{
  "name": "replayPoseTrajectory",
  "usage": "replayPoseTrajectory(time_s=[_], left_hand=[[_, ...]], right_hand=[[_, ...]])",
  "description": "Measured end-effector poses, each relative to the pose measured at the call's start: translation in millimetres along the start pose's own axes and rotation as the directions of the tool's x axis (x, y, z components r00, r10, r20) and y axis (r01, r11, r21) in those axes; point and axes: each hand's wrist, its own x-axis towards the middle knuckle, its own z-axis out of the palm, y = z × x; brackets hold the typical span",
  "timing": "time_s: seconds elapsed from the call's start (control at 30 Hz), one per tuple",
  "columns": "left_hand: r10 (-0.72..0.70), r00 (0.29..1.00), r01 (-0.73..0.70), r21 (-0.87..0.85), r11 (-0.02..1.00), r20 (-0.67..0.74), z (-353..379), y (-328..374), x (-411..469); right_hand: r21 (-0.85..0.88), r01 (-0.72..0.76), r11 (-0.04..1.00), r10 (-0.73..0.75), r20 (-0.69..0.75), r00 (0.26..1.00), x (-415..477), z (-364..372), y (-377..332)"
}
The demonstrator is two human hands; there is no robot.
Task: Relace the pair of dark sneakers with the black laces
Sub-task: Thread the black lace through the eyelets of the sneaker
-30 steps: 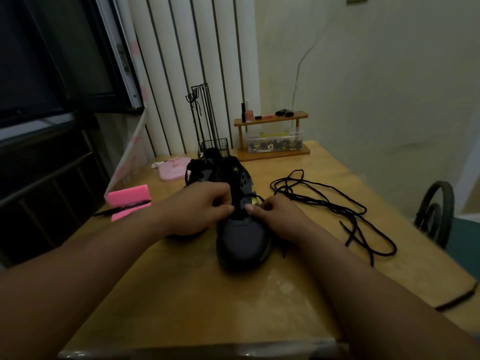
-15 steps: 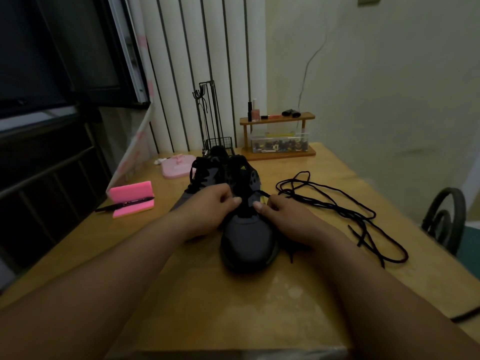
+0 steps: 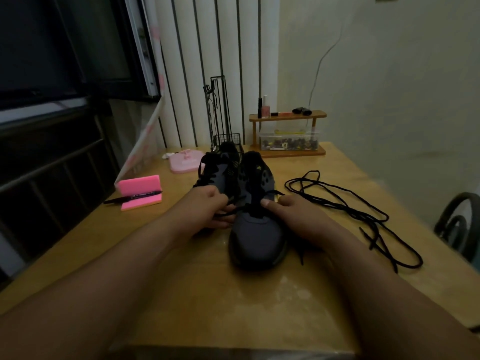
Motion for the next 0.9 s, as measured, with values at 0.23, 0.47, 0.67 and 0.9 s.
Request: replayPoseTrajectory(time_s=[0.23,0.47,0.67,0.9], left_hand=[[0.117,0.992,-0.127,0.591,0.796,0.056,11,25,10],[0.240,0.921,-0.119,0.367,0.923,-0.305,-1,-1,-5],[0.374,0.910,-0.190,0.626,0.756,-0.176,6,-3,-2],[0.253,0.967,-0.203,0.620,0.758,0.007,20,24,14]], right_hand=[[0.119,0.048,0.992,-0.048,-0.003,0.999,-3,2,6],[0.064,0.072,0.995,-0.069,-0.040,0.997,-2,3,9],[0.072,0.091,0.993,-0.087,-0.052,0.995,-2,4,13],[0.107,0.094,0.990,-0.091,-0.034,0.995,-5,1,13]])
